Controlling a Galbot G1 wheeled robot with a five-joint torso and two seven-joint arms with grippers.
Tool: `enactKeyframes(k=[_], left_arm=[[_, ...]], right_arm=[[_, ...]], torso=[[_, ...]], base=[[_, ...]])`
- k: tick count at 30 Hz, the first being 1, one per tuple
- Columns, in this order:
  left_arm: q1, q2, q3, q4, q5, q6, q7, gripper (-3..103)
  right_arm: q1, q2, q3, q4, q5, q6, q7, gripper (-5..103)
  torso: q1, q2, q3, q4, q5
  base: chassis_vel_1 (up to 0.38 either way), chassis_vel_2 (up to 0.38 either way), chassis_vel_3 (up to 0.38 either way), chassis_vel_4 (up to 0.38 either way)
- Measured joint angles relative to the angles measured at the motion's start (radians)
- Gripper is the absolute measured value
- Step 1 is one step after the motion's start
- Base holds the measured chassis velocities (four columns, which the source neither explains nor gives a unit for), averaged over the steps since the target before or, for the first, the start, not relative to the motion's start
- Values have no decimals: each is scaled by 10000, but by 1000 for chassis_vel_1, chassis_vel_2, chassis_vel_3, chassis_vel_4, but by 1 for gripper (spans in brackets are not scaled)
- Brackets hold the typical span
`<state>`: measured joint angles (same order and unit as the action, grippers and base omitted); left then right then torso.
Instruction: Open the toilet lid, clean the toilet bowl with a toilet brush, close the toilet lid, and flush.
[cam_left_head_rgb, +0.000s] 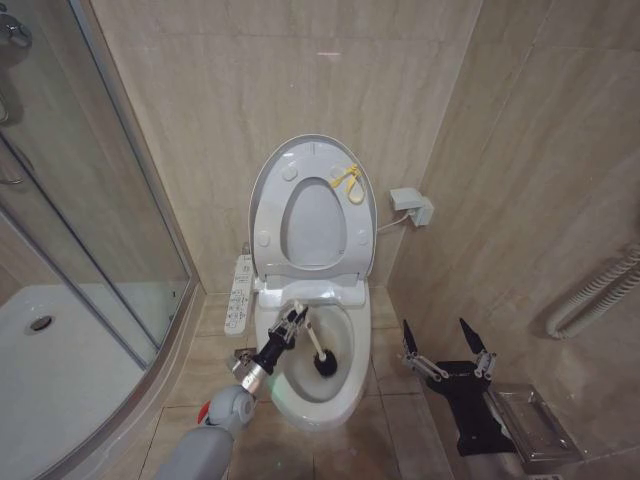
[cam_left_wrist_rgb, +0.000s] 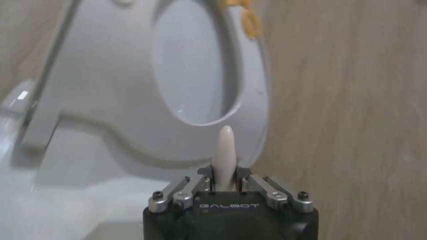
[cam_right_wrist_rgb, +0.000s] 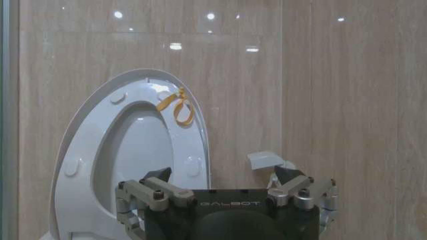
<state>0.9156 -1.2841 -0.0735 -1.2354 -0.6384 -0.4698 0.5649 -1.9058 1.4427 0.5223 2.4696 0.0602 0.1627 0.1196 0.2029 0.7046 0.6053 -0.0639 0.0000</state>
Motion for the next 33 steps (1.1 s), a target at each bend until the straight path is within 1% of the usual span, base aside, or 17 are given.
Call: enactKeyframes(k=[1,2,3,4,5,8,9,11,15,19,22,23,24,27,30,31,33], left_arm=[[-53,-33,-66,72,465,-255,-8,21],[-100,-57,-89,121,619,-393,-23,21],[-252,-155,43,326,328,-675,-378,21],[-245,-302,185,388,-249,-707,-594,21],[-245,-302,185,388,-249,-707,-594,21],[-89,-574,383,122,-1453,-652,-963,21],[-89,-574,383,122,-1453,-652,-963,21],[-21,-720,428,-24,-1866,-656,-1041,21],[46,-825,370,24,-1771,-813,-864,21],[174,-840,335,-130,-1748,-813,-767,21],[175,-867,40,181,-286,-981,-387,21],[175,-867,40,181,-286,-981,-387,21],[147,-865,-130,339,325,-1069,-184,21],[133,-796,-498,534,1294,-1232,115,21],[208,-743,-550,494,1241,-1259,78,21],[259,-736,-483,418,906,-1259,-80,21],[281,-812,-300,269,110,-1221,-442,21]], right_arm=[[0,0,0,0,0,0,0,100],[0,0,0,0,0,0,1,100],[0,0,0,0,0,0,1,100],[0,0,0,0,0,0,0,100],[0,0,0,0,0,0,0,100],[0,0,0,0,0,0,1,100],[0,0,0,0,0,0,1,100],[0,0,0,0,0,0,0,100],[0,0,0,0,0,0,1,100],[0,0,0,0,0,0,1,100],[0,0,0,0,0,0,1,100],[0,0,0,0,0,0,1,100],[0,0,0,0,-1,0,1,100],[0,0,0,0,0,0,1,100],[0,0,0,0,0,0,1,100],[0,-1,0,0,0,0,1,100],[0,0,0,0,0,0,0,100]], torso=[[0,0,1,-3,0],[0,-1,1,-4,-2],[1,-1,1,-4,1],[1,-1,2,-2,-1],[1,-1,2,-2,-1],[1,-1,1,-1,0],[1,-1,1,-1,0],[1,-1,1,-2,1],[1,-1,1,-1,1],[0,-1,1,-1,1],[0,-1,1,-3,0],[0,-1,1,-3,0],[0,-1,1,-3,-1],[0,-1,1,-3,-1],[1,-1,0,-2,0],[0,-1,1,3,0],[0,-1,1,1,-1]], base=[[0,0,0,0],[0,0,0,0],[0,0,0,0],[0,0,0,0],[0,0,0,0],[0,0,0,0],[0,0,0,0],[0,0,0,0],[0,0,0,0],[0,0,0,0],[0,0,0,0],[0,0,0,0],[0,0,0,0],[0,0,0,0],[0,0,0,0],[0,0,0,0],[0,0,0,0]])
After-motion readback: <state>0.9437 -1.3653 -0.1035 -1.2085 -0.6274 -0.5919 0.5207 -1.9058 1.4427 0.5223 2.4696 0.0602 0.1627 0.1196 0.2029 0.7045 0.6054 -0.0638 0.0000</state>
